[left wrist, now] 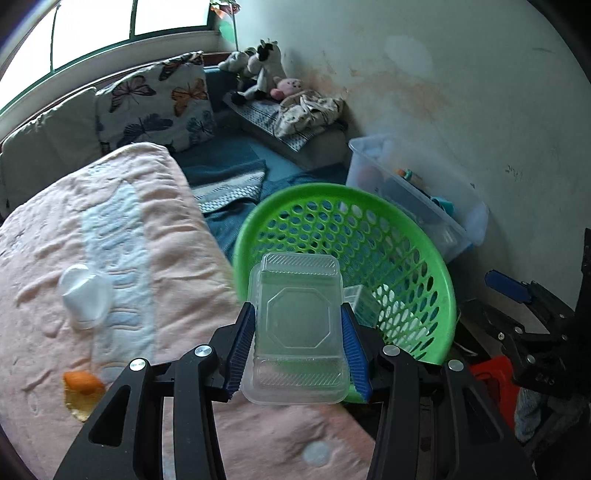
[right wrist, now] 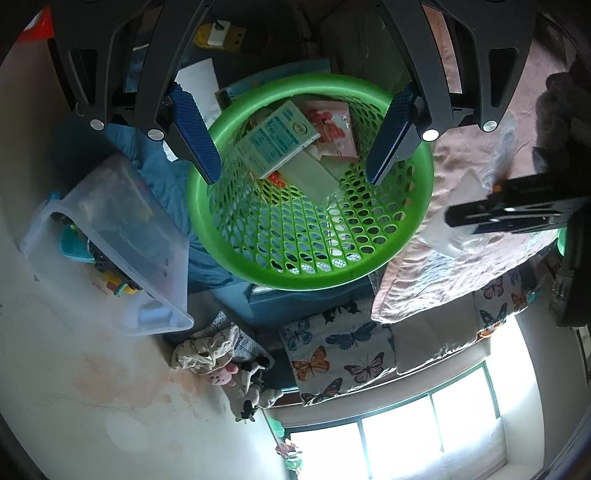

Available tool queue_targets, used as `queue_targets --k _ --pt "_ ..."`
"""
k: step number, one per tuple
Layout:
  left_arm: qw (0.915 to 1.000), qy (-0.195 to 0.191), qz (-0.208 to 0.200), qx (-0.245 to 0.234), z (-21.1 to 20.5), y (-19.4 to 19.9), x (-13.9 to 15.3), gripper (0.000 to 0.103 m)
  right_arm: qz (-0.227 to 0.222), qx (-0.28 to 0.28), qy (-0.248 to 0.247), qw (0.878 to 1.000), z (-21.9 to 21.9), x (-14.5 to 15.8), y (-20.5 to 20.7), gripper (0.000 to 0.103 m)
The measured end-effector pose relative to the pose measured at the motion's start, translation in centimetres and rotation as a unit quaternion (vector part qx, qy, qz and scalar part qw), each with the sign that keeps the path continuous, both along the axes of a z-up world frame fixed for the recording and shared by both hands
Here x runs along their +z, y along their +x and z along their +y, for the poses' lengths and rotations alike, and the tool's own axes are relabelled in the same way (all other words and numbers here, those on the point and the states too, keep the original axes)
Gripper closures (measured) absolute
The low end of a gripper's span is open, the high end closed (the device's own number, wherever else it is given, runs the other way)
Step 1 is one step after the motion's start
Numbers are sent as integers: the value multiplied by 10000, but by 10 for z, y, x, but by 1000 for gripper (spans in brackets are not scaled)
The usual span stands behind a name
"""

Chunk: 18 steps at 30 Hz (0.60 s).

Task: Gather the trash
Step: 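Open the right tool over the basket while the left tool drops the clear box in, then grasp the orange bread crust with the left tool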

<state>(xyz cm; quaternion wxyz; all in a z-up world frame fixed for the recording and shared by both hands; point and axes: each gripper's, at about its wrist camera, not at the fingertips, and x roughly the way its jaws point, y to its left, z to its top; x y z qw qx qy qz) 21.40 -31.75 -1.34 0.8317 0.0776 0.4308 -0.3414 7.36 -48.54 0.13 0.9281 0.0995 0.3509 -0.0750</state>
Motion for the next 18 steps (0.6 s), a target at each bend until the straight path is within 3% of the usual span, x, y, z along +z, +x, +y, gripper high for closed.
queue_targets --k 4,7,13,18 --pt "9999 -15 114 -69 -8 -1 -6 56 -6 -10 21 10000 0 0 -1 22" --pt "9998 -60 151 -105 -9 -3 -9 41 -3 -13 27 10000 0 0 -2 22" --pt "9998 -134 84 -114 1 -7 -6 41 18 15 26 10000 4 -2 -4 22" --pt "9997 -129 -71 199 33 -8 0 41 -28 75 44 10000 10 0 -5 22"
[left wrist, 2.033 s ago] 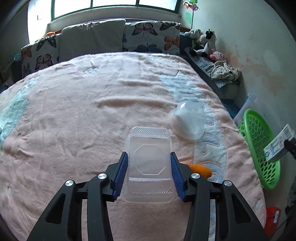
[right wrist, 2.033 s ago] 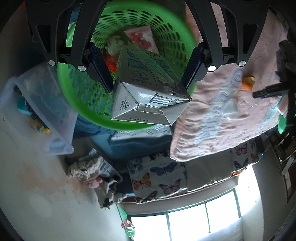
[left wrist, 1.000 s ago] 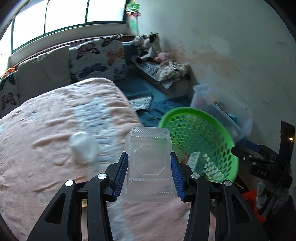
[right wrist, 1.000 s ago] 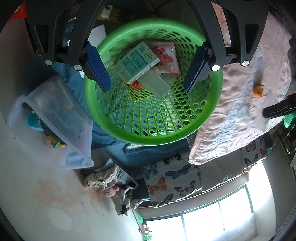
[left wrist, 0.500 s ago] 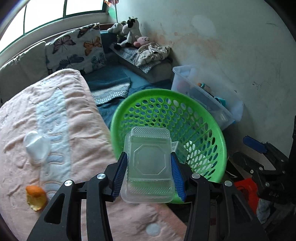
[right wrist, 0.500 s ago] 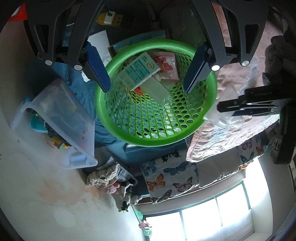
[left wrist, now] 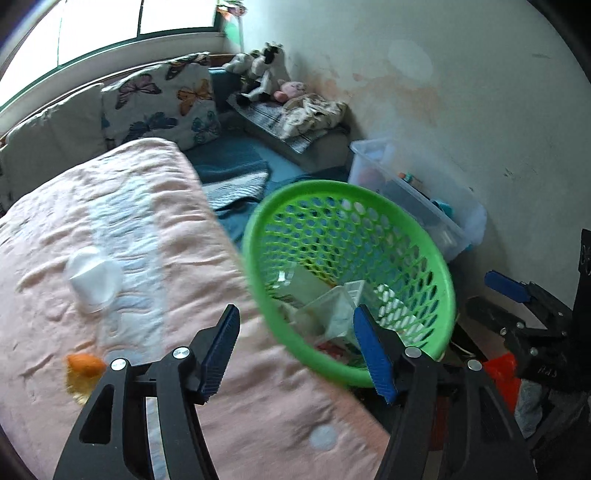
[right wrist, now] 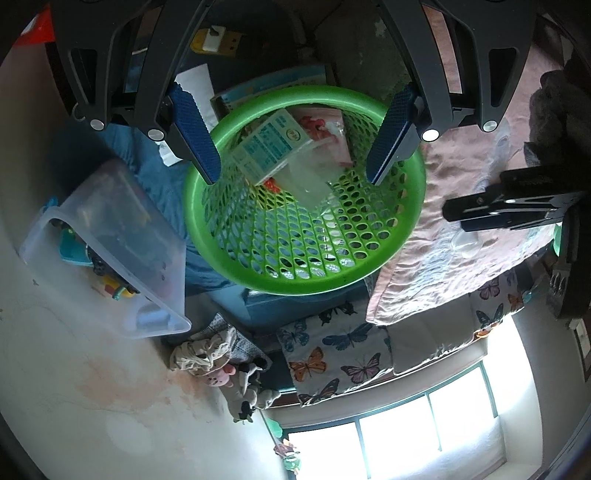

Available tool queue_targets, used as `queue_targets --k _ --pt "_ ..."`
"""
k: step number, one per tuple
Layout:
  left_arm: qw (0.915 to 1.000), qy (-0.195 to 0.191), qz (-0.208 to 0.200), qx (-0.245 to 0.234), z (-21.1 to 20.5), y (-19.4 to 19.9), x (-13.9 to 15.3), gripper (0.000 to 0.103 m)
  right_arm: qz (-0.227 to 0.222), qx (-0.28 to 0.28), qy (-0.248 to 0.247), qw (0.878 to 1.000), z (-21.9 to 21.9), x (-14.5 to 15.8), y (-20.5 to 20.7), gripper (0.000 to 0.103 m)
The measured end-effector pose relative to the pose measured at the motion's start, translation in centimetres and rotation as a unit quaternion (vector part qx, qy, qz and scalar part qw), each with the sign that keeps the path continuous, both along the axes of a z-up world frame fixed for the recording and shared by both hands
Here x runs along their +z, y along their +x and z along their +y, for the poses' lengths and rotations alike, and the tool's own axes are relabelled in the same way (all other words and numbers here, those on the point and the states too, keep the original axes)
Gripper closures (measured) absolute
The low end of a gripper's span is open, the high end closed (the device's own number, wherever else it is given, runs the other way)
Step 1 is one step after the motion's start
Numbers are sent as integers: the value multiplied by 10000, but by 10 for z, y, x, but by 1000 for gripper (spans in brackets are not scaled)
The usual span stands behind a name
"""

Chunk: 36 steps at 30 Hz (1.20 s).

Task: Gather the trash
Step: 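Grasp the orange bread crust with the left tool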

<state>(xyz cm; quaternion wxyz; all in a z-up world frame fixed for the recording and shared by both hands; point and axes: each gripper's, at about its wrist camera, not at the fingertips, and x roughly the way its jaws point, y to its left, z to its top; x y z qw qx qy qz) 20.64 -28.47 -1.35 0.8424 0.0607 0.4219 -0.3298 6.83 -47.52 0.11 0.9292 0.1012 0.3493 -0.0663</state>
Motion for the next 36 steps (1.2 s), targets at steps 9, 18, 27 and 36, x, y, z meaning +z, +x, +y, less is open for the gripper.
queue_targets --k 9,18,27,36 --pt "9951 328 -387 850 74 14 -3 41 -46 208 4 9998 16 5 7 22" --pt "9905 648 -150 1201 133 37 -38 40 -15 527 -4 9986 43 5 25 22" --pt "9914 678 75 1113 138 47 -61 36 56 785 -24 9969 64 1 45 22" --pt "9925 739 -112 972 135 46 -61 55 107 927 -42 9956 78 -1 57 22"
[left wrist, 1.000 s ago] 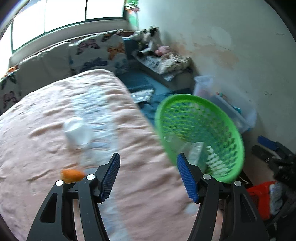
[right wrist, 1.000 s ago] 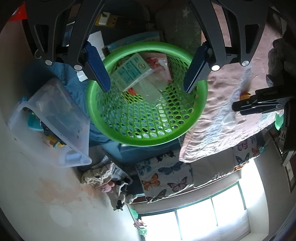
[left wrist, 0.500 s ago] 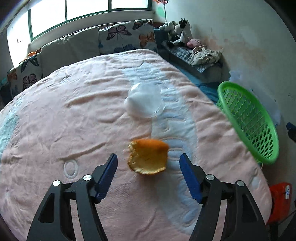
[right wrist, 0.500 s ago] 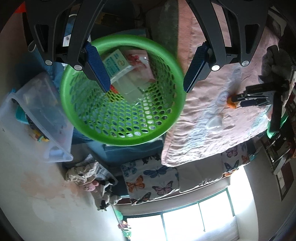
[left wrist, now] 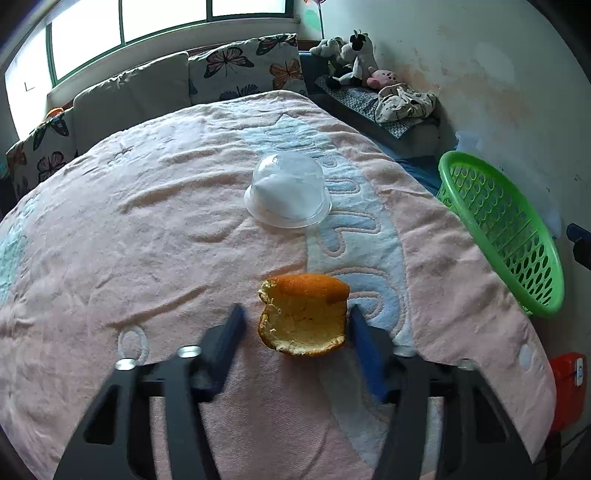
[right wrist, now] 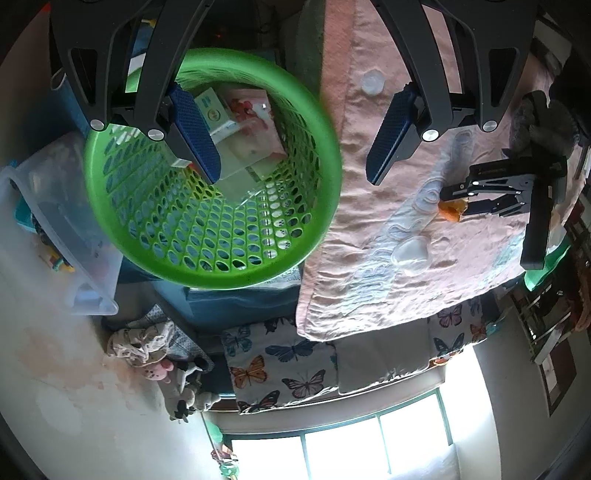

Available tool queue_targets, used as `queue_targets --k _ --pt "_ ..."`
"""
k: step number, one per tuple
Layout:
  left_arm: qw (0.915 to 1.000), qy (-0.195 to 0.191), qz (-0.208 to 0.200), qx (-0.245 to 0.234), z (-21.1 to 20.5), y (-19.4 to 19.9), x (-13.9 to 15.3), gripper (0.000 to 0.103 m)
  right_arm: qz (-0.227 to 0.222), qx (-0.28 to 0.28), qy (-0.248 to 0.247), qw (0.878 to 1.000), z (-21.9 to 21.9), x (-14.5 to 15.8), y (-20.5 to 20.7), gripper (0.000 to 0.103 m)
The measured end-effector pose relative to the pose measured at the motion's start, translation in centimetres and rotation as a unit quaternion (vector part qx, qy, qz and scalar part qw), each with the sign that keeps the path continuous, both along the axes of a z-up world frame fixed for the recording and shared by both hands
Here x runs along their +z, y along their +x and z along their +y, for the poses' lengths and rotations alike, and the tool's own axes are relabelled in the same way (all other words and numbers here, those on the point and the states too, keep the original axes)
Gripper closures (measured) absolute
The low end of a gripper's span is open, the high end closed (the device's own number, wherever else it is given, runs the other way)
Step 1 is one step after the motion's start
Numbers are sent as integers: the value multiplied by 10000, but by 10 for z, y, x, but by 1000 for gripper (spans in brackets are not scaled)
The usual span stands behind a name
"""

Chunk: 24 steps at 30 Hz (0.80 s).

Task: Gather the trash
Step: 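Grasp the orange bread crust with the left tool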

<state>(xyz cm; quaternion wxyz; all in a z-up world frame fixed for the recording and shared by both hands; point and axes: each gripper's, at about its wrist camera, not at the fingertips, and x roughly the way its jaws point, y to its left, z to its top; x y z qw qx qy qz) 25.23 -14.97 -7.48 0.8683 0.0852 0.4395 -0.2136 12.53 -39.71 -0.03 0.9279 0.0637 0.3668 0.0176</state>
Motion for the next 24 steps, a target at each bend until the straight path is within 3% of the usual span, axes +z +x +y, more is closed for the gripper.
queue_targets --k 8,17,24 --pt "9999 -131 -10 -12 3 -4 8 72 -19 60 5 10000 5 3 0 22" --pt "9996 -264 -94 34 13 -18 22 76 -37 195 92 9998 13 7 8 22" --pt "9982 -511 -182 248 37 -24 42 76 -41 655 139 9977 47 13 39 22"
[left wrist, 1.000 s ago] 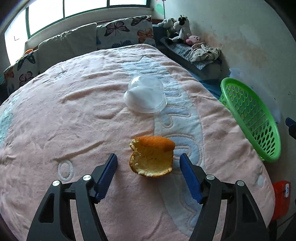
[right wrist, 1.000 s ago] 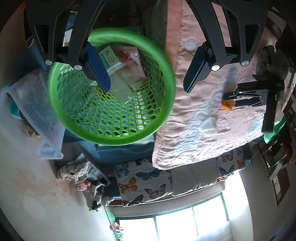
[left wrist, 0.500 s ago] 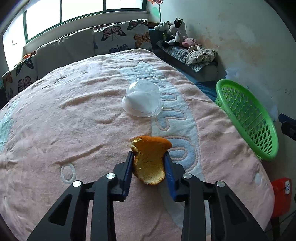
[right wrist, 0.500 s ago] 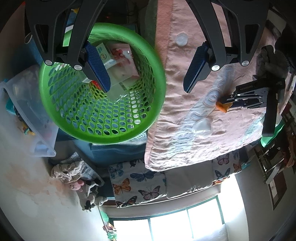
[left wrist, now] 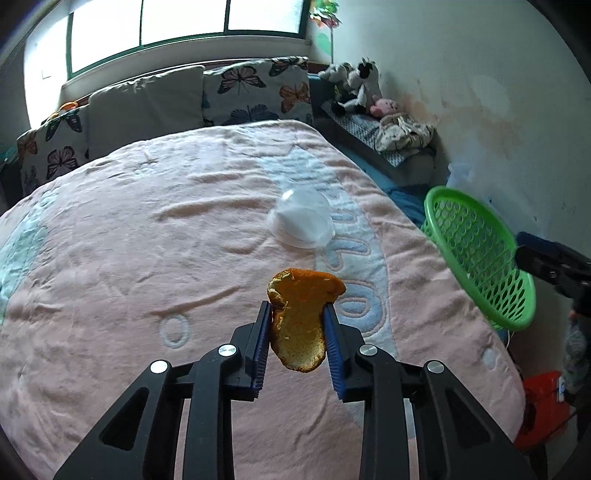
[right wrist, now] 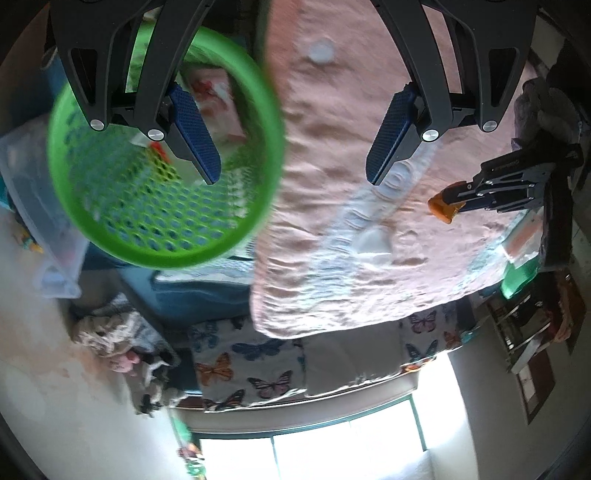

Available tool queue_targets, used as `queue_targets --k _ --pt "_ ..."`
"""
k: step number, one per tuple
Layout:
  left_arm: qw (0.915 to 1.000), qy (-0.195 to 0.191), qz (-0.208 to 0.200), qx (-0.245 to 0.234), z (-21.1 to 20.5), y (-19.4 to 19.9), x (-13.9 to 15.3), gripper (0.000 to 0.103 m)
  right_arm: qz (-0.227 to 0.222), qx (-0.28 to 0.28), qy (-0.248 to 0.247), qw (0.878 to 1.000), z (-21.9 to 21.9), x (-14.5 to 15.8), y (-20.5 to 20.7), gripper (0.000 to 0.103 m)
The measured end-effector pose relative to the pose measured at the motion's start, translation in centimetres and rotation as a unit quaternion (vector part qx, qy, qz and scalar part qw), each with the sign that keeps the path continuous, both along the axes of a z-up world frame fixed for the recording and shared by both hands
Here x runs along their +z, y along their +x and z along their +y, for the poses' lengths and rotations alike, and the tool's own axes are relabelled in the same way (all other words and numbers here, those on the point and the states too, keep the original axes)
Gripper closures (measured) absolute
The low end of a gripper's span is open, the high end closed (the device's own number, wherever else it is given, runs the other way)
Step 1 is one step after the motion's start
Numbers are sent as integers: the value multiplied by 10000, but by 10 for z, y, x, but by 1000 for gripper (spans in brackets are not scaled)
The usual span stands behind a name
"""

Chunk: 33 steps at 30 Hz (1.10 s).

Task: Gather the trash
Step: 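Grasp the orange bread crust with the left tool, then grasp the clear round plastic lid with the right tool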

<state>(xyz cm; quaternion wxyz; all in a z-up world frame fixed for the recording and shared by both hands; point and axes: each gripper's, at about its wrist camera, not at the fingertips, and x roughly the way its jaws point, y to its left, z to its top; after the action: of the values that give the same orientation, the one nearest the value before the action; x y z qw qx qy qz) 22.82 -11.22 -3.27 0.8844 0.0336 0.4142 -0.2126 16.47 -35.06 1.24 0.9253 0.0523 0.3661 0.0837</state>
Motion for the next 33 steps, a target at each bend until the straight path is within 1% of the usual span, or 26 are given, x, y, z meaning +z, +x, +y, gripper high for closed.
queue_targets --k 5,8,11,14,20,23,26,29,33 --pt "9997 -117 -92 215 23 0 17 76 -154 425 -90 9989 34 9 31 23" --pt "9992 -191 -164 314 34 0 26 76 -208 666 -136 9975 56 12 52 25" --pt "9986 -293 -195 397 46 0 31 76 -193 856 -218 9959 76 6 74 29" --pt "9980 -354 -206 472 56 0 33 76 -67 1023 -174 9946 93 -8 99 31" --pt "9970 -415 -153 632 75 3 30 76 135 1074 -255 9938 114 -34 133 32" --pt "9964 -456 -84 706 82 6 25 76 242 955 -410 9943 122 -47 148 32" --pt "9961 -476 -37 736 87 8 21 76 391 845 -439 9947 123 -57 159 32" --pt "9961 -480 -21 734 88 8 18 76 503 845 -402 9943 122 -64 165 45" --pt "9960 -480 28 751 88 9 15 76 438 847 -397 9946 120 -61 161 45"
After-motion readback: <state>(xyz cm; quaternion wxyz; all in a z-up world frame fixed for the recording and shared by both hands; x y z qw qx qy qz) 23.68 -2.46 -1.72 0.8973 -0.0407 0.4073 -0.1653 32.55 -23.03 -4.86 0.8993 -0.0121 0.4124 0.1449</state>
